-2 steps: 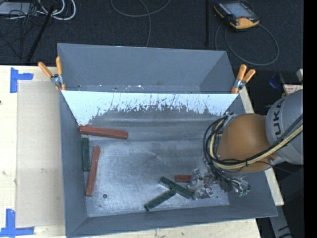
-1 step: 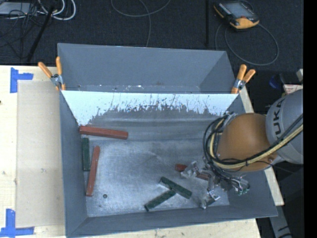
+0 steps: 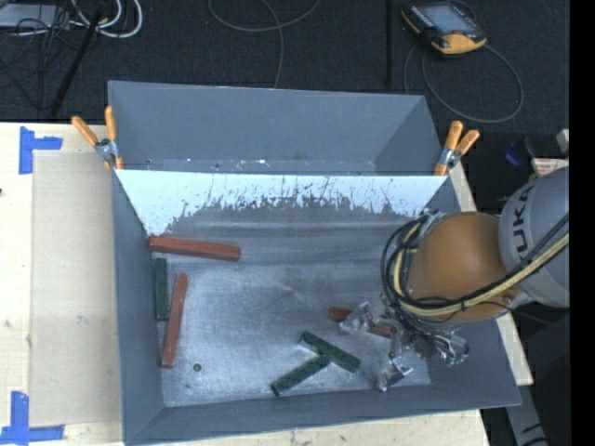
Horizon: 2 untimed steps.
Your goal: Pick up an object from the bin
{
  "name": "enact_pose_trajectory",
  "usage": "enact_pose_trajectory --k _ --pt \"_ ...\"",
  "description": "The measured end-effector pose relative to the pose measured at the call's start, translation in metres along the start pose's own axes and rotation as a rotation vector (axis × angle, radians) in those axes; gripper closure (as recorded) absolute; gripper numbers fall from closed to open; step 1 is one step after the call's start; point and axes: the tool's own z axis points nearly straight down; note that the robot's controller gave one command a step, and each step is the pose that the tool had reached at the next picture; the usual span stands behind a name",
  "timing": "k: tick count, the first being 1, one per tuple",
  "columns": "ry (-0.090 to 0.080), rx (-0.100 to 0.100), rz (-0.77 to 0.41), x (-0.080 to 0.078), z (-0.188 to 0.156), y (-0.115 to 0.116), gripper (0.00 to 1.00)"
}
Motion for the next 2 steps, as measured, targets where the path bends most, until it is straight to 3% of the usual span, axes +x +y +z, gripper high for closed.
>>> enact_pose_trajectory --k 1,2 --pt "0.002 0.000 -0.007 -0.0509 -0.0014 0.0444 1.00" --pt "0.002 0.000 -0.008 -0.0509 -0.0014 0.0444 1.00"
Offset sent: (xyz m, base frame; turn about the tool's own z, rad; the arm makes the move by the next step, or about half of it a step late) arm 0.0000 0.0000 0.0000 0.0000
